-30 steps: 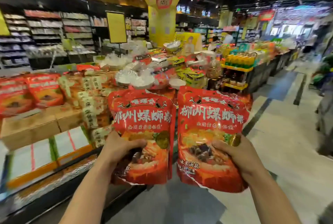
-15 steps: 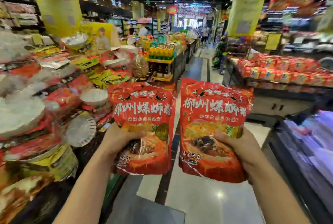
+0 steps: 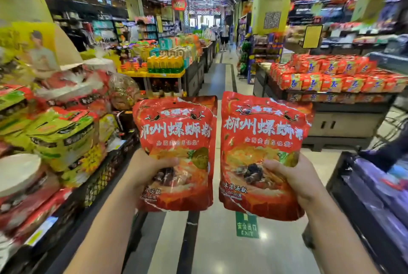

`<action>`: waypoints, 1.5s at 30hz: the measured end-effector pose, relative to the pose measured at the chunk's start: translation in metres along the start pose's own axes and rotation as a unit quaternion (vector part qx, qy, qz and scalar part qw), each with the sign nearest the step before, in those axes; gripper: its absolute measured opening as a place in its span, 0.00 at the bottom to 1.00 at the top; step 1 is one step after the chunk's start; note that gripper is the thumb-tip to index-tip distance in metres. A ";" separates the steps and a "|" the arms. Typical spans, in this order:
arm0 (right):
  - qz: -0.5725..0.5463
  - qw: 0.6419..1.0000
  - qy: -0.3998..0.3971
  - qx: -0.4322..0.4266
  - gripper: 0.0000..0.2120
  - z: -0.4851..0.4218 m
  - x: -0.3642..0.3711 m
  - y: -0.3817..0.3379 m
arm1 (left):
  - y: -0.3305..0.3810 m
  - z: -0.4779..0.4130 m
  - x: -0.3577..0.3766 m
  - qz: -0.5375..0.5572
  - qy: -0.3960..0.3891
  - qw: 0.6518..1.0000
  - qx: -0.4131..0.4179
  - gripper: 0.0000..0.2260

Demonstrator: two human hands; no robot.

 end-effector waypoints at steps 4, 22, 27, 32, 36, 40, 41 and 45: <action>0.009 1.000 -0.018 0.006 0.27 -0.112 -0.009 -0.007 | 0.003 -0.090 0.042 0.015 0.020 1.000 -0.004 0.31; 0.039 0.999 -0.011 0.025 0.24 -0.527 0.075 0.003 | -0.024 -0.512 0.113 0.029 0.011 0.999 -0.017 0.22; 0.043 0.999 0.002 0.025 0.25 -0.640 0.112 -0.012 | -0.015 -0.643 0.124 0.015 -0.010 1.000 -0.025 0.23; 0.043 0.999 -0.002 0.031 0.37 -0.736 0.150 -0.014 | -0.013 -0.743 0.124 -0.009 -0.009 0.999 -0.030 0.18; 0.038 0.998 -0.028 0.037 0.30 -0.820 0.188 -0.008 | -0.026 -0.817 0.119 -0.005 0.011 0.999 -0.052 0.19; 0.031 0.996 -0.078 0.033 0.24 -0.919 0.232 0.007 | -0.046 -0.895 0.105 -0.002 0.063 0.996 -0.067 0.22; 0.031 0.995 -0.089 0.032 0.22 -0.948 0.244 0.012 | -0.052 -0.915 0.102 0.001 0.079 0.994 -0.071 0.22; 0.044 0.985 -0.159 0.044 0.28 -1.059 0.299 0.031 | -0.074 -0.988 0.089 0.022 0.150 0.985 -0.084 0.23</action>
Point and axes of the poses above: each hand's wrist, its own z-axis away from the middle knuckle, its own x-axis out of the palm, y = z × x, the point moved 9 cm from there along -z, towards the middle knuckle, and after that the axes turned 13 degrees about z, right-handed, at the moved point
